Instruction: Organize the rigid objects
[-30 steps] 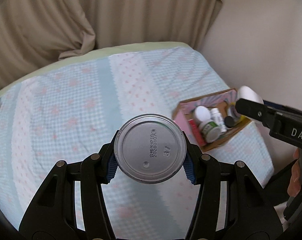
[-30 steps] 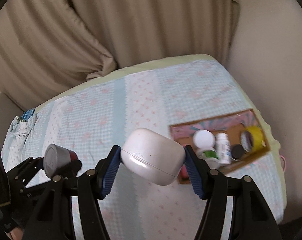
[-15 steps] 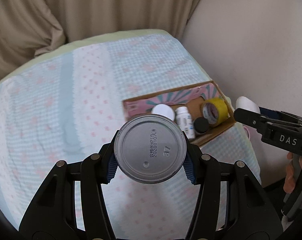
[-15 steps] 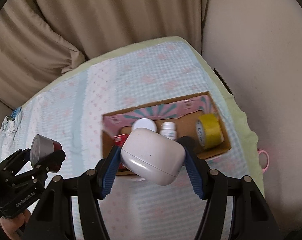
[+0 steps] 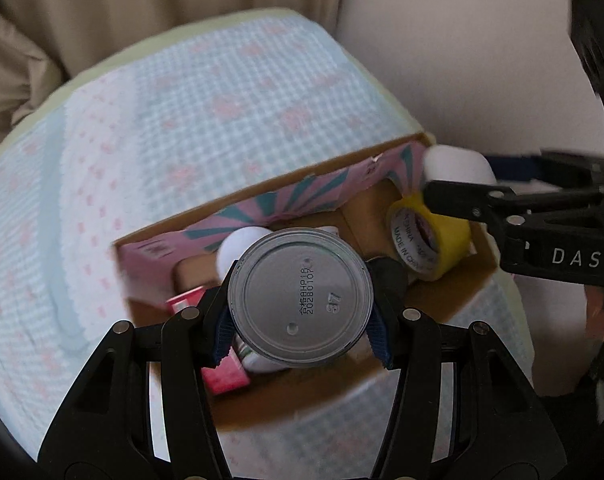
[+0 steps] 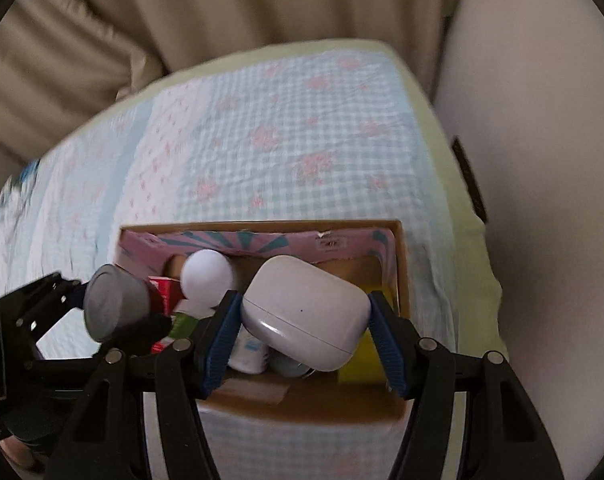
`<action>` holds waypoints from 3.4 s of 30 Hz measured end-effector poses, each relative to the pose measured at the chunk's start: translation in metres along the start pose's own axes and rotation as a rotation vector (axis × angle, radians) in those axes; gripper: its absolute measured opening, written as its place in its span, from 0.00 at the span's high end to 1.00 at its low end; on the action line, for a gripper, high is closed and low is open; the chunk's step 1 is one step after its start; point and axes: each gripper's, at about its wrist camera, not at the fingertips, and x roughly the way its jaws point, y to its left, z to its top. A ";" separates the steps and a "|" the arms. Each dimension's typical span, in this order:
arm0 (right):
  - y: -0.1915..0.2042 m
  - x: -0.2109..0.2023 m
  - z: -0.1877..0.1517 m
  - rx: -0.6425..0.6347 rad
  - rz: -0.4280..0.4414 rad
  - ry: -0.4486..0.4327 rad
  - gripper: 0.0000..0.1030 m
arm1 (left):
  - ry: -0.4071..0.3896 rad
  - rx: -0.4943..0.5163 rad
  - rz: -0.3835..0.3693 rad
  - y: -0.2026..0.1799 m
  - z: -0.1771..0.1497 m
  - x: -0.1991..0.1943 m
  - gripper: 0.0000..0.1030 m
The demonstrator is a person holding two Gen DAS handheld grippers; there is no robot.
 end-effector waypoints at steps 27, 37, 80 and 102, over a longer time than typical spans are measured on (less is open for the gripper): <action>-0.017 0.064 0.010 0.009 0.067 0.167 0.01 | 0.139 0.035 0.024 0.017 0.001 0.034 0.00; -0.007 0.034 0.003 0.029 0.035 0.126 0.01 | 0.094 0.014 0.016 0.017 -0.008 -0.005 0.00; 0.255 -0.281 -0.104 -0.026 -0.083 -0.399 0.01 | -0.486 -0.306 0.273 0.135 -0.188 -0.418 0.00; 0.264 -0.284 -0.105 -0.051 -0.095 -0.412 0.01 | -0.474 -0.312 0.290 0.129 -0.201 -0.424 0.00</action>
